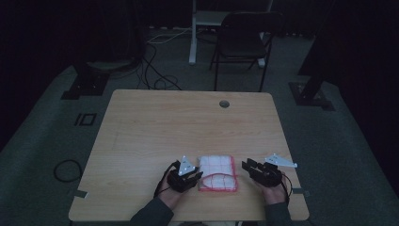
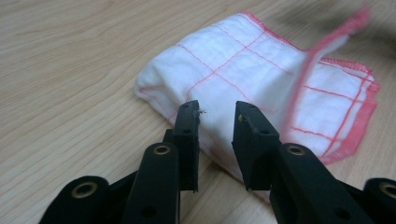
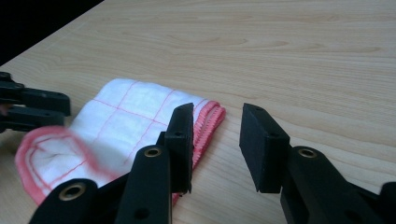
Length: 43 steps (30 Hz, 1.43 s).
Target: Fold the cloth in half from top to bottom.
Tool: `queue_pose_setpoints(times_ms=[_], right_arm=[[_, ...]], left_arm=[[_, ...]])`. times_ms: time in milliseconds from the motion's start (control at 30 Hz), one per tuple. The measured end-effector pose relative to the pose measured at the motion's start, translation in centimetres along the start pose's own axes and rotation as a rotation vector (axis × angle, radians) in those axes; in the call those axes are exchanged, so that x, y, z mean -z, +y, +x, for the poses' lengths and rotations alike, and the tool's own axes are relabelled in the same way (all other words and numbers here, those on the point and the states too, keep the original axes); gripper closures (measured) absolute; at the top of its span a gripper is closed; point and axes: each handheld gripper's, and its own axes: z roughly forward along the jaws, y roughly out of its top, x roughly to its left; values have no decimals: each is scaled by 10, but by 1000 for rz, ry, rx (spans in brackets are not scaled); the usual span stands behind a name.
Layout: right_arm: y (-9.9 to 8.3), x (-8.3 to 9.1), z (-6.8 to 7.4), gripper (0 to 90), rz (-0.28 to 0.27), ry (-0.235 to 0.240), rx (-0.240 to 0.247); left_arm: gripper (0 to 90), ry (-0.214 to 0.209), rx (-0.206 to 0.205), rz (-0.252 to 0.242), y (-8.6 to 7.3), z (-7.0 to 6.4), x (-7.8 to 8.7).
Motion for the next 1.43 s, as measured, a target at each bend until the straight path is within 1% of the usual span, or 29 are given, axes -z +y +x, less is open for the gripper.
queue_pose_setpoints(times_ms=[133,300,333,467,600,767,800,867,1033,1067,1167,1300,1367,1433], right_arm=[[-2,-1,0,654,5,-1,0],[-2,-2,0,654,6,-2,5],[-3,-4,0,654,11,-3,0],[-4,-5,-2,654,14,-4,-5],[-4,-3,-2,654,8,-7,-4],[-5,-3,-2,653,8,-9,-4],[-4,-2,-2,652,7,-8,-5],[-4,-2,-3,652,6,-9,-6],[-5,-3,-4,652,9,-11,-7],[-5,-3,-4,652,10,-12,-7],[-6,-3,-5,652,13,-14,-7],[-7,-5,-6,652,18,-18,-9],[-7,-5,-7,652,21,-19,-10],[-7,-5,-8,652,22,-20,-13]], left_arm=[[701,-4,-3,-1,-3,-2,4],[679,-17,12,-3,-5,-1,7],[672,-36,26,-9,-5,-3,7],[655,-56,30,-14,-2,-7,5],[653,-68,21,1,-3,-11,2],[645,-66,2,21,-9,-16,1],[643,-65,-5,29,-12,-17,1],[641,-63,-3,29,-15,-16,2],[633,-52,-1,19,-17,-13,9],[632,-38,1,12,-18,-10,12],[632,-18,10,8,-19,-5,15],[632,-4,24,9,-21,1,16],[632,12,37,14,-22,5,16],[632,17,43,13,-23,6,15]])
